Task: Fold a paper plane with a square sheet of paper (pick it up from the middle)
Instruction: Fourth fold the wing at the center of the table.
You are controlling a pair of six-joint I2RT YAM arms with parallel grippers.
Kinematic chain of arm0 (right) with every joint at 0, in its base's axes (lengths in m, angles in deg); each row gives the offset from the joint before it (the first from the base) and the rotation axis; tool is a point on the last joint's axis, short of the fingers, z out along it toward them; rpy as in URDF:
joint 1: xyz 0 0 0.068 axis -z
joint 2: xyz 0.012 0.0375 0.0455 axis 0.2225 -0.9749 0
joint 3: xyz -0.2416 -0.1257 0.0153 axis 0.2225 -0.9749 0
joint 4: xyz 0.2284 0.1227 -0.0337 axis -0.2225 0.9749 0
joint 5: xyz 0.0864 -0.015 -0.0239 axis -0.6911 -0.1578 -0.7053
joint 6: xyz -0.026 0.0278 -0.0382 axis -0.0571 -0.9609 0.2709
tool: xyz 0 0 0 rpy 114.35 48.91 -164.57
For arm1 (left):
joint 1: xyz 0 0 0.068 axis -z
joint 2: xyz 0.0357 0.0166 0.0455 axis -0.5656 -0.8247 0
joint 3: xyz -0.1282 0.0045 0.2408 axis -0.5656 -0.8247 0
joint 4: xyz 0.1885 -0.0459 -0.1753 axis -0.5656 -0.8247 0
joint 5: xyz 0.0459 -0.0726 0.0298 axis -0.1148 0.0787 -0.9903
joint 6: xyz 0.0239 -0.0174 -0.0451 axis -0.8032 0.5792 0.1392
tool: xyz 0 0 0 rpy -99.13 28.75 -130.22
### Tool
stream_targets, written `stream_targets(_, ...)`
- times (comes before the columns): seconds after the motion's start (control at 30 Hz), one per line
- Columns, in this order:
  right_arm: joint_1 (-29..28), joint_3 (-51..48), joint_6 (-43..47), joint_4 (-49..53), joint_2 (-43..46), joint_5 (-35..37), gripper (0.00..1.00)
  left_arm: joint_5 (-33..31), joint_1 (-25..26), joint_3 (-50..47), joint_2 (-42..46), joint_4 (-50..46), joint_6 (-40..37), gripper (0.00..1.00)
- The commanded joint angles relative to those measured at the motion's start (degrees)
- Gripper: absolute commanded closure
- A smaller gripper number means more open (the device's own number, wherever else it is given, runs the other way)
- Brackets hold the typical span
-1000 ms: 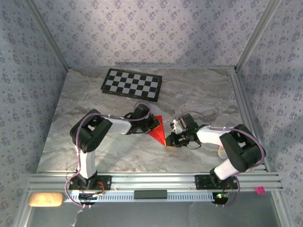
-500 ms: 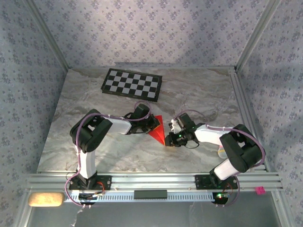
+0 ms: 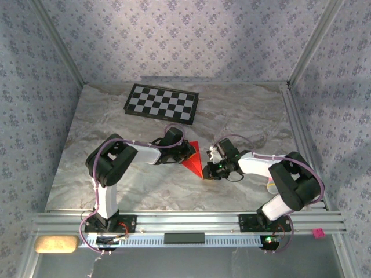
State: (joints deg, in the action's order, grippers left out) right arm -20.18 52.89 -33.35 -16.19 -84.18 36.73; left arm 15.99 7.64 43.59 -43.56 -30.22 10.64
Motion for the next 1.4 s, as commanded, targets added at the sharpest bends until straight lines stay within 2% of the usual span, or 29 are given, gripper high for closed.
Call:
stream_targets(0.0, -0.01, -0.47, -0.85, 0.21, 0.78, 1.75, 0.87, -1.44, 0.13, -0.02, -2.15, -2.03, -0.82, 0.88)
stream_targets(0.1, 0.21, 0.11, -1.13, 0.73, 2.83, 1.22, 0.83, -1.41, 0.12, -0.15, -2.26, -1.93, -0.81, 0.88)
stream_targets(0.33, 0.97, 1.66, -1.57, 1.03, 7.22, 0.81, 0.8, -1.42, 0.12, -0.24, -2.21, -1.92, -0.82, 0.88)
stream_targets(0.43, 0.7, 2.83, -1.95, -0.12, 5.89, -1.69, 0.81, -1.45, 0.16, -0.18, -2.26, -1.89, -0.91, 0.88)
stream_targets(0.67, -0.81, 5.29, -3.88, -4.22, 2.06, -4.68, 0.92, -1.32, 0.13, -0.07, -2.44, -2.05, -1.0, 0.88)
stream_targets(0.93, -1.99, 7.84, -3.26, -2.61, -4.5, -3.0, 0.93, -1.28, 0.11, 0.15, -2.44, -2.19, -1.0, 0.88)
stream_targets(1.1, -2.22, 6.28, -2.63, -1.79, -5.4, -0.66, 0.93, -1.37, 0.11, -0.01, -2.36, -2.22, -0.99, 0.88)
stream_targets(1.37, -1.91, 2.99, -3.39, -4.0, -5.48, -0.79, 0.93, -1.41, 0.19, -0.05, -2.35, -2.2, -1.0, 0.88)
